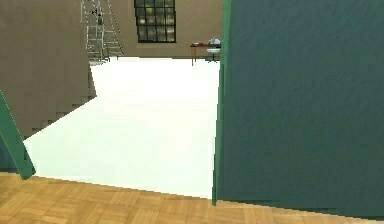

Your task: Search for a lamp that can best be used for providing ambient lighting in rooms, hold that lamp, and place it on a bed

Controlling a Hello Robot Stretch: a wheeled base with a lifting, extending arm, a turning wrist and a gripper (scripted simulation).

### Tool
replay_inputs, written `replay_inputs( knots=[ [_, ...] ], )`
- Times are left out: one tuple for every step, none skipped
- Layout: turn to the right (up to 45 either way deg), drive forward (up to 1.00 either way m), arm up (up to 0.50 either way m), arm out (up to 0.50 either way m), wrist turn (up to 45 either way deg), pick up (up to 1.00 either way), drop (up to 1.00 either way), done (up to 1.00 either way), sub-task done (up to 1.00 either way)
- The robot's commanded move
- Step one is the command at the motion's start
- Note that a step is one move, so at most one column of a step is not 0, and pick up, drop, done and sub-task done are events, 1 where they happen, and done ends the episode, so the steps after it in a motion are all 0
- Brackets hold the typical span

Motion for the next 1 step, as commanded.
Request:
replay_inputs(
  knots=[
    [0.0, 0.00, 0.00, 0.00, 45.0, 0.00, 0.00, 0.00, 0.00]
  ],
)
